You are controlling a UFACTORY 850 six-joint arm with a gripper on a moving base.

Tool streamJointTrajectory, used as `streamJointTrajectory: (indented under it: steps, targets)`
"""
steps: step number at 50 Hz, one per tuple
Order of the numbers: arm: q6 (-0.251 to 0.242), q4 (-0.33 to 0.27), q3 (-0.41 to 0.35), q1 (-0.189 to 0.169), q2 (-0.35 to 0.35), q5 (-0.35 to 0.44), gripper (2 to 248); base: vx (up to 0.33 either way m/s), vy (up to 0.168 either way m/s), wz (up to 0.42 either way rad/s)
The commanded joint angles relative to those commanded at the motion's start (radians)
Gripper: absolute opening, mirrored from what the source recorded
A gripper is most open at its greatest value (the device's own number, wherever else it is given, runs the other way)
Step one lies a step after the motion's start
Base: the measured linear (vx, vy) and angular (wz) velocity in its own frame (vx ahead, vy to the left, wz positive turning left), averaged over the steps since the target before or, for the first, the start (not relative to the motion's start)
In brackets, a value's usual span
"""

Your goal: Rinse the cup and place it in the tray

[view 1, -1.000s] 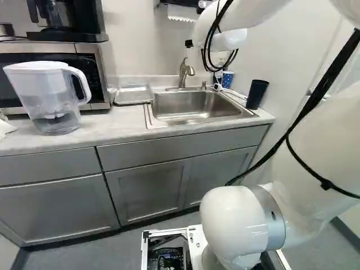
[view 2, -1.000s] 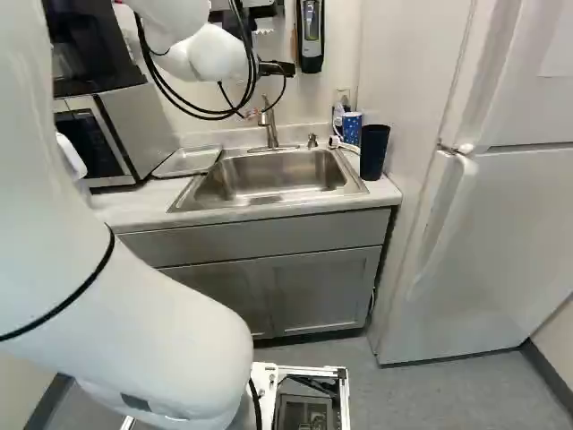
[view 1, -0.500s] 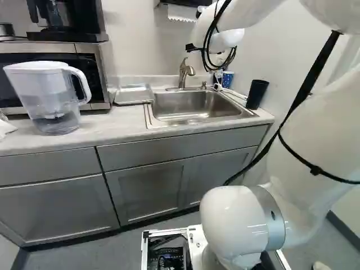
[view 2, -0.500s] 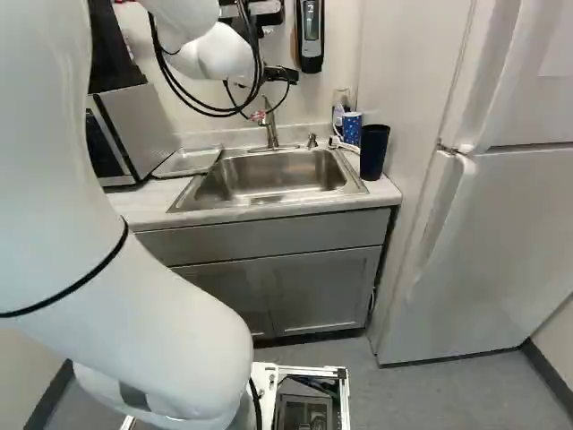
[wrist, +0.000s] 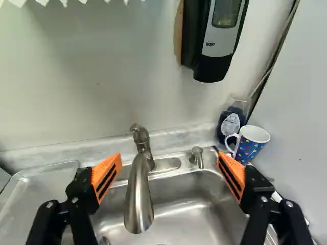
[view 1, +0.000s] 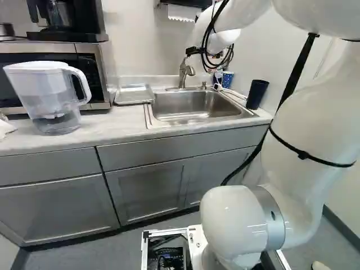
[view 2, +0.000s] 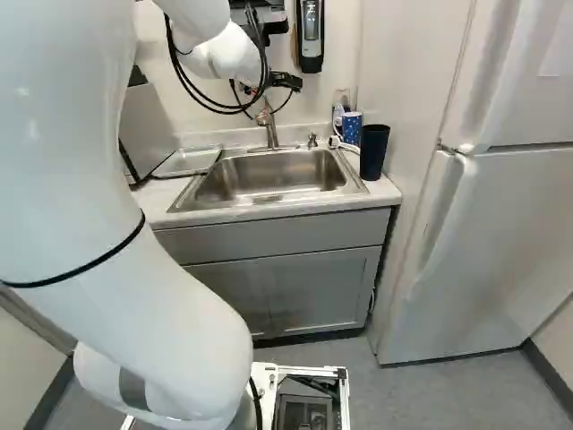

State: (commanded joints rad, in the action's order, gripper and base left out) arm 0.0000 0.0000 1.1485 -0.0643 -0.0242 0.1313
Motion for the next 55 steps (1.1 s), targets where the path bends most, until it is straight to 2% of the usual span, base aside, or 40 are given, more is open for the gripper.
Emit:
streamJointTrajectory:
  steps: [39,55]
  targets:
    - [0.000,0.000,0.150,0.000,-0.143,-0.134,247,0.000,0.000,0.000]
    - [0.000,0.000,0.219,0.002,-0.205,-0.151,247,0.000,0.000,0.000]
